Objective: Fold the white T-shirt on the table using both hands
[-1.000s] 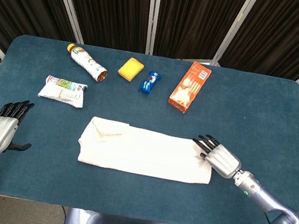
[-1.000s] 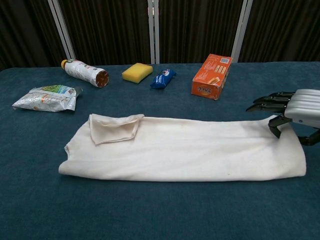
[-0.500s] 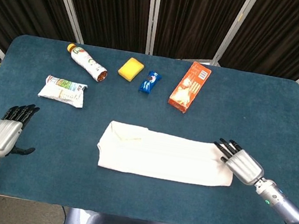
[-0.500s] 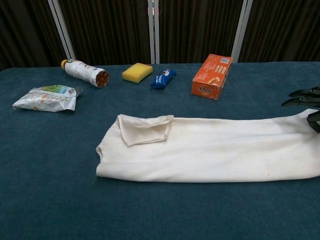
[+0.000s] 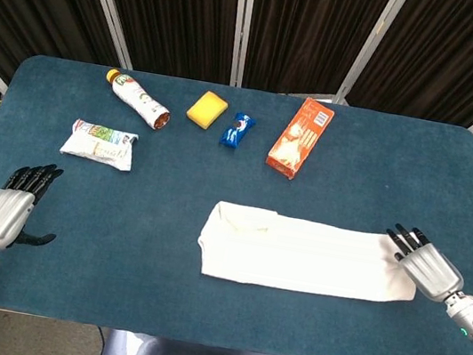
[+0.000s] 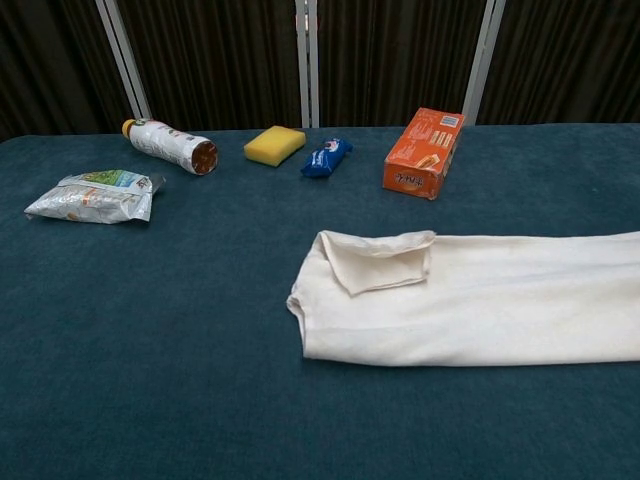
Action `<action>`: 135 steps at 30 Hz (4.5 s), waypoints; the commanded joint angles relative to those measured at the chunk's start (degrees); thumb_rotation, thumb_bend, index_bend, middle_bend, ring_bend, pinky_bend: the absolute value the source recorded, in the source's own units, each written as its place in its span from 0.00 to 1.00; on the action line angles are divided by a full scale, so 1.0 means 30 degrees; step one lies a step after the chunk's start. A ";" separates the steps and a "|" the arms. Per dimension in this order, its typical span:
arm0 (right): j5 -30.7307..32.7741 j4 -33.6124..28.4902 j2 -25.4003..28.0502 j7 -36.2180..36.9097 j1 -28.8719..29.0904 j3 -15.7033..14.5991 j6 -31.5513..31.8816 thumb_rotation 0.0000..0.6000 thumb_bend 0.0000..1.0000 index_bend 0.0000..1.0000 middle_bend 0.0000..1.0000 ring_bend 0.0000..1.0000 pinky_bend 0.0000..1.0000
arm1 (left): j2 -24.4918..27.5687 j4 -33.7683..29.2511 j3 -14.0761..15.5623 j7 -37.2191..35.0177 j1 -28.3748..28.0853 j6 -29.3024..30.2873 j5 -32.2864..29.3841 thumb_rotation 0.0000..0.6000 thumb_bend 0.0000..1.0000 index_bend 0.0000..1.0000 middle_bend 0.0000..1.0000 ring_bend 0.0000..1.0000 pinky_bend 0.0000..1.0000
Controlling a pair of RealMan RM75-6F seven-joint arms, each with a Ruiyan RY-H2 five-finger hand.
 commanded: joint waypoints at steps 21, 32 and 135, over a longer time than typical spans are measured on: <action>0.1163 -1.4925 0.2897 -0.3128 0.5231 0.3201 -0.1515 1.00 0.47 0.72 0.12 0.00 0.21 | 0.0842 0.0009 -0.0169 -0.1619 0.0164 -0.0365 0.0240 1.00 0.15 0.00 0.00 0.00 0.00; 0.1908 -1.9530 0.3354 -0.6009 0.7099 0.4713 -0.4467 1.00 0.47 0.72 0.13 0.00 0.21 | 0.0919 0.0321 -0.0351 -0.2082 -0.0045 -0.0940 -0.0159 1.00 0.15 0.00 0.00 0.00 0.00; 0.6000 -2.6745 0.6440 -1.1684 0.2404 0.5627 -0.1199 1.00 0.04 0.00 0.00 0.00 0.06 | 0.0355 0.1601 0.0189 -0.2929 0.1222 0.1401 0.2667 1.00 0.15 0.00 0.00 0.00 0.00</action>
